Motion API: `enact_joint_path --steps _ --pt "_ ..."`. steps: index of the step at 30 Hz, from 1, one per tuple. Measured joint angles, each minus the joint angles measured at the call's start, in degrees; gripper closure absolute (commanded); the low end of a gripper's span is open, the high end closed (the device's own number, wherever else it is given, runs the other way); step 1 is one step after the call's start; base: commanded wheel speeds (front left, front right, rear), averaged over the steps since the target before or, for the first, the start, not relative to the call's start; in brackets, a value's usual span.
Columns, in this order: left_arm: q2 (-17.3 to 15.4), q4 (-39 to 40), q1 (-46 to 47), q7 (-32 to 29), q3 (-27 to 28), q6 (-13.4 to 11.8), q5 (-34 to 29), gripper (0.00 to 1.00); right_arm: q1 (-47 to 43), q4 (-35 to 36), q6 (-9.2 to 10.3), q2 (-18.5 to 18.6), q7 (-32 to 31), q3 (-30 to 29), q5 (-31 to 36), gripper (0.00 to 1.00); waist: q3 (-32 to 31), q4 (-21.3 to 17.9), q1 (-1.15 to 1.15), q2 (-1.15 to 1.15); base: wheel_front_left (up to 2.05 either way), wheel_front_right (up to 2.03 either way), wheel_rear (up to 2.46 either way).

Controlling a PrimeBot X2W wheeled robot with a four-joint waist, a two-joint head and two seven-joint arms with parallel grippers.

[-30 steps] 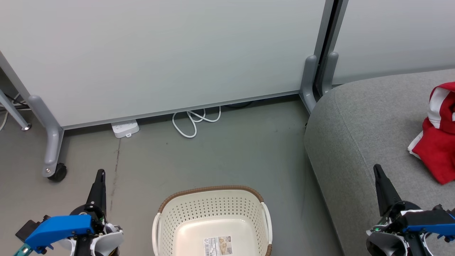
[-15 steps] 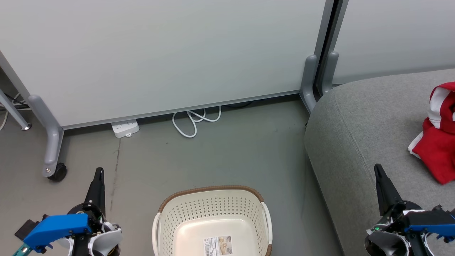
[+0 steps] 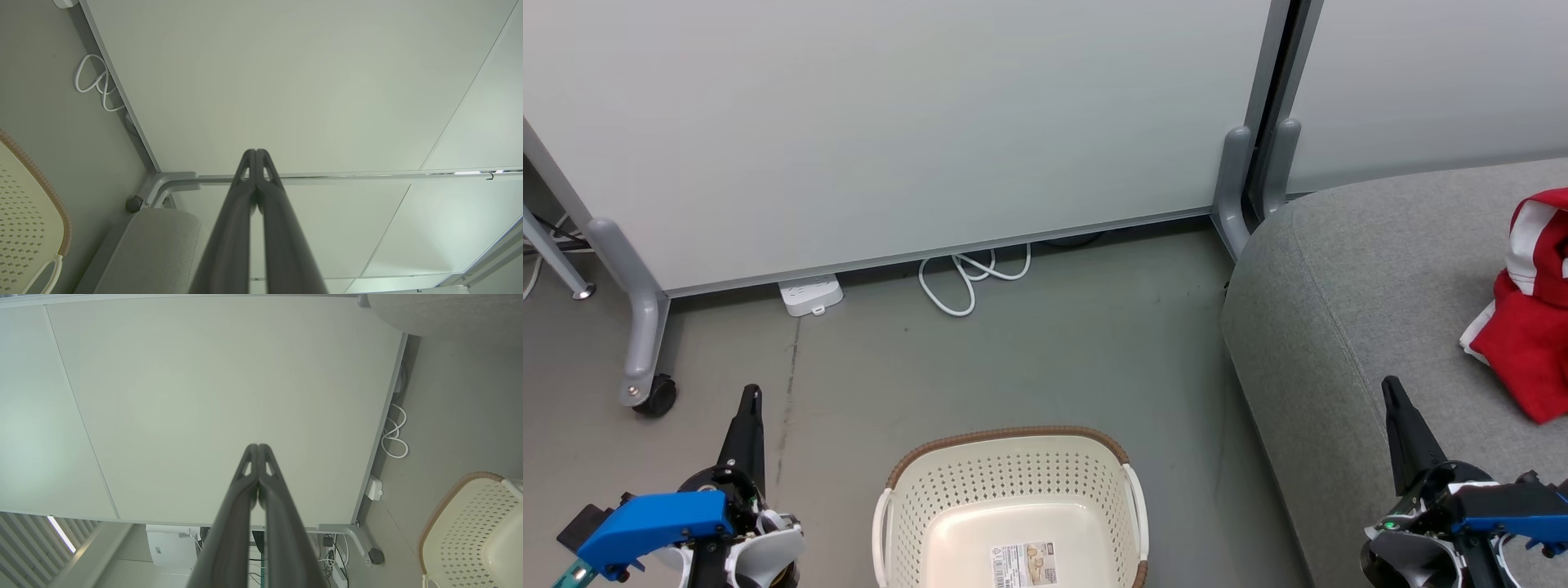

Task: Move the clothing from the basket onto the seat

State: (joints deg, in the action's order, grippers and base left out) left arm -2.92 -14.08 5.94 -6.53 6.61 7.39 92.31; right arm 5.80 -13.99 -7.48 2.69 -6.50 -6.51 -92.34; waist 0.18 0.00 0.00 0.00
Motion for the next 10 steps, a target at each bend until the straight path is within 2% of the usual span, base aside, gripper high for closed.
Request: enact_joint_path --steps 10 --pt "0.0 0.0 0.0 0.0 0.0 0.0 0.0 1.00 0.0 0.0 0.00 0.0 0.0 0.0 0.0 1.00 0.0 0.0 0.00 0.00 0.00 0.00 0.00"
